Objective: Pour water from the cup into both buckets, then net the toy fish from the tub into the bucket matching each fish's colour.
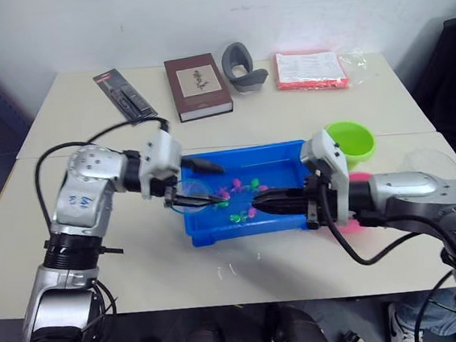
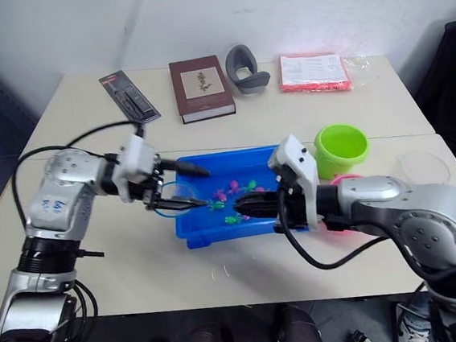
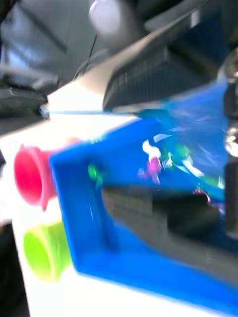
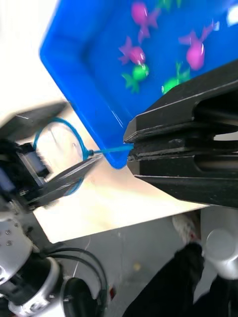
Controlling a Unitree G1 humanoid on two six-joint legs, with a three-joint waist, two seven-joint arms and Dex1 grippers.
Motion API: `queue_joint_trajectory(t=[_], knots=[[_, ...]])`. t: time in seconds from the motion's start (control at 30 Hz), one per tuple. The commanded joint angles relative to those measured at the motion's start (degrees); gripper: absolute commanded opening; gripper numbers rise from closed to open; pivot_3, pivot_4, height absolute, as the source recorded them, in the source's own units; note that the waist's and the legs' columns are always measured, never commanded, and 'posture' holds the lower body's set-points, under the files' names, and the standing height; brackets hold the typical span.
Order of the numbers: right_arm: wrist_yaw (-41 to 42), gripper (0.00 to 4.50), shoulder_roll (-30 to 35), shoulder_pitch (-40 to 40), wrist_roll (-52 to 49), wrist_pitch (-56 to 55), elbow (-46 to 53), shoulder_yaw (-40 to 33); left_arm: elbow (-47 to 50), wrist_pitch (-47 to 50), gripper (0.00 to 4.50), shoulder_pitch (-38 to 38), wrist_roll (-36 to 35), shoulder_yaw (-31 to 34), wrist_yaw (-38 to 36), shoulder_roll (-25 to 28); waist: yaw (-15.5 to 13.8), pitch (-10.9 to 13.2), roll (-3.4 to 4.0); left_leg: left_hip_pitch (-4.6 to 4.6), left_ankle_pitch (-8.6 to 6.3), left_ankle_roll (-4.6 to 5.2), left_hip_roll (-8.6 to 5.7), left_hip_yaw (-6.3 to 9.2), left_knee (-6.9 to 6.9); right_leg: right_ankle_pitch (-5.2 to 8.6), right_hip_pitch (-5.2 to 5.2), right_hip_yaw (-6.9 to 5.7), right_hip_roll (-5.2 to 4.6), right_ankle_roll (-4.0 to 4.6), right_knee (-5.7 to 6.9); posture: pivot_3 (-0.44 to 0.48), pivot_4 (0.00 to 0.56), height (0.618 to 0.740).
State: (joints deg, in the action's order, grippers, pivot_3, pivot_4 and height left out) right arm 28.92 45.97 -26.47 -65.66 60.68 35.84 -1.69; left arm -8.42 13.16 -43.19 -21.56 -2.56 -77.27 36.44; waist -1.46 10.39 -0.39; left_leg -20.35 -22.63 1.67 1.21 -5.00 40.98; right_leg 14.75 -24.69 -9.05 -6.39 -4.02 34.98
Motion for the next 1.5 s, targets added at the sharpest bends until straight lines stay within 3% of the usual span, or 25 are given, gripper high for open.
queue_joint_trajectory(t=[0.03,0.13,0.23,0.43,0.57,0.73,1.03,1.27,1.5], knots=[[4.0,0.0,4.5,3.5,3.6,-4.2,3.9,-5.9,-4.7,1.6,4.44,-1.9,-2.4,6.3,1.1,3.8,0.1,0.0,0.0,0.01,0.0,0.0,0.0,-0.01,0.0,0.0,0.0,-0.01,0.01,0.0,0.0,0.0,0.15,0.74],[6.4,0.0,10.2,8.5,10.2,-7.7,5.4,-10.1,-10.6,3.0,4.44,-2.8,-3.7,10.2,0.4,7.6,0.1,0.0,0.0,0.02,0.0,0.01,-0.02,-0.03,-0.01,-0.01,0.0,-0.06,0.01,-0.01,0.0,0.0,0.15,0.74],[8.5,0.0,14.7,13.8,17.7,-11.8,4.4,-13.3,-13.4,-0.5,4.44,1.0,-2.1,11.0,-1.3,10.1,0.1,0.0,0.0,0.05,-0.01,0.01,-0.03,-0.09,-0.03,-0.01,0.0,-0.06,0.01,-0.03,-0.01,0.0,0.15,0.74],[11.8,0.0,20.6,22.4,34.9,-22.8,0.3,-13.6,-10.9,-2.7,4.44,12.0,-2.4,12.4,0.7,9.2,0.1,0.0,0.0,0.08,-0.02,0.01,-0.03,-0.18,-0.02,-0.05,0.01,-0.01,0.0,-0.08,-0.01,0.0,0.15,0.74],[18.0,0.0,23.6,26.1,43.9,-33.6,-3.3,-12.4,-3.2,0.1,4.44,18.8,-4.3,12.0,3.8,7.1,0.0,0.0,0.0,0.09,-0.02,0.0,-0.02,-0.17,-0.02,-0.05,0.01,0.06,0.0,-0.09,-0.02,0.0,0.15,0.74],[23.1,0.0,23.8,20.8,48.2,-39.2,-8.2,-6.9,0.8,2.4,4.44,20.9,-5.2,11.6,6.8,4.3,0.1,0.0,0.01,0.15,-0.02,0.0,-0.02,-0.14,0.04,-0.08,0.14,0.12,-0.04,-0.14,-0.03,0.0,0.15,0.74],[25.8,0.0,23.4,9.6,55.6,-34.4,-11.8,3.4,0.1,1.0,4.44,21.6,-4.3,11.0,6.5,4.3,0.3,0.1,0.25,0.16,-0.03,-0.04,0.04,-0.2,0.04,-0.06,0.09,0.08,-0.01,-0.1,-0.01,0.0,0.15,0.74],[25.8,0.0,18.4,2.8,59.1,-29.4,-13.4,10.2,0.5,0.8,4.44,20.9,-3.9,9.7,6.8,3.9,0.2,0.2,0.27,0.16,-0.03,-0.04,0.01,-0.17,0.07,-0.06,0.1,0.08,-0.04,-0.1,0.02,0.0,0.15,0.74],[25.7,0.0,13.5,0.9,59.0,-26.8,-14.7,11.4,1.2,0.7,4.44,20.7,-3.9,9.6,7.4,4.3,0.2,0.2,0.3,0.15,-0.03,-0.03,0.01,-0.18,0.07,-0.06,0.09,0.02,-0.03,-0.1,0.02,0.0,0.15,0.74]])
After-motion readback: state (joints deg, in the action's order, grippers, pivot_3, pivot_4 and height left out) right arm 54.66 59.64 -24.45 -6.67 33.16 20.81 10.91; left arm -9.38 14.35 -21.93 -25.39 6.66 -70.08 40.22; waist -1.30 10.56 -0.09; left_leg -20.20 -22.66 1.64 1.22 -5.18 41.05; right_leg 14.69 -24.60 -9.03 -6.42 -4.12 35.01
